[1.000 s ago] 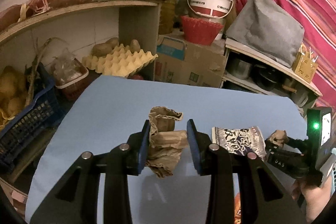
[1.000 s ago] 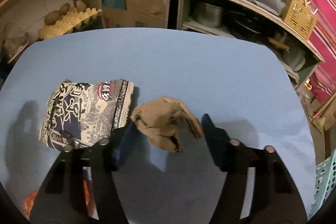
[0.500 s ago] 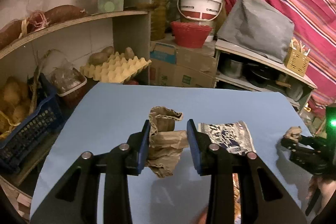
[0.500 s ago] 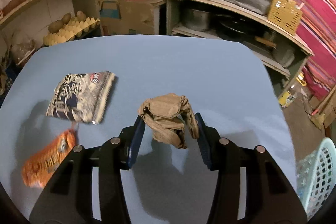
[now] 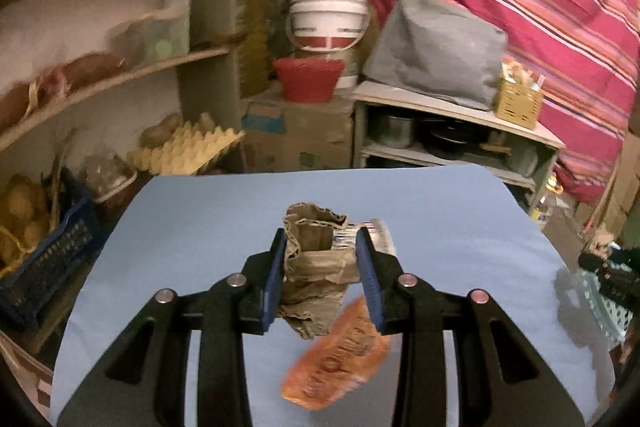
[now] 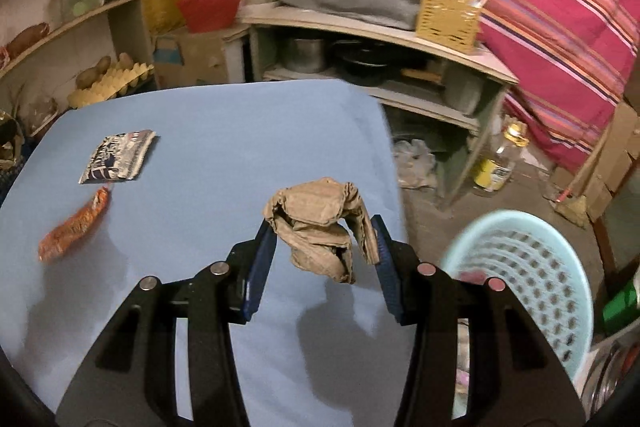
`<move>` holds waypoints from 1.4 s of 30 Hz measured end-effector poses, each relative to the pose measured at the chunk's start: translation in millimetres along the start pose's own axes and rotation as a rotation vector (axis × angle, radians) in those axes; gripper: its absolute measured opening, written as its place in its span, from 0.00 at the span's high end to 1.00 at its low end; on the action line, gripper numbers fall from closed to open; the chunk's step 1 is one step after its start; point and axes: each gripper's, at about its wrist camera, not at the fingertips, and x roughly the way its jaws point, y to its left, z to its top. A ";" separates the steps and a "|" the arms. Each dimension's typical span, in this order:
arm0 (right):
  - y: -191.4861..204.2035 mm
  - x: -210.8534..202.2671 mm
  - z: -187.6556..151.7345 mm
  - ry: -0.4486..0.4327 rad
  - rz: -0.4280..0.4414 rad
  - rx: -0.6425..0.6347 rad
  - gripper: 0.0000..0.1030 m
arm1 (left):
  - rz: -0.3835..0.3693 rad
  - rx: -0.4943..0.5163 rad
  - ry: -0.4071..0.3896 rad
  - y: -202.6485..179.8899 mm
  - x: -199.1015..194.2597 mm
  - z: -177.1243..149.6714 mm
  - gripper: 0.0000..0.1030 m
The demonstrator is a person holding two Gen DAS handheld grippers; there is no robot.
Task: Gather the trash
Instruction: 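Grasp the crumpled tan paper with the right gripper while the left gripper lifts the brown bag, then carry the brown bag and tan paper over the basket with both grippers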
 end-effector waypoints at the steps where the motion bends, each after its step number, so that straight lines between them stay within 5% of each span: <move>1: -7.3 -3.3 -2.1 -0.002 -0.004 0.006 0.53 | -0.008 0.011 -0.002 -9.7 -2.4 0.1 0.66; 22: -174.6 -61.4 -54.6 -0.059 -0.111 0.179 0.53 | -0.211 0.114 0.037 -205.6 -9.5 -14.5 0.66; 42: -235.2 -54.3 -85.6 -0.049 -0.086 0.261 0.54 | -0.397 0.211 0.101 -378.1 19.7 -36.8 0.66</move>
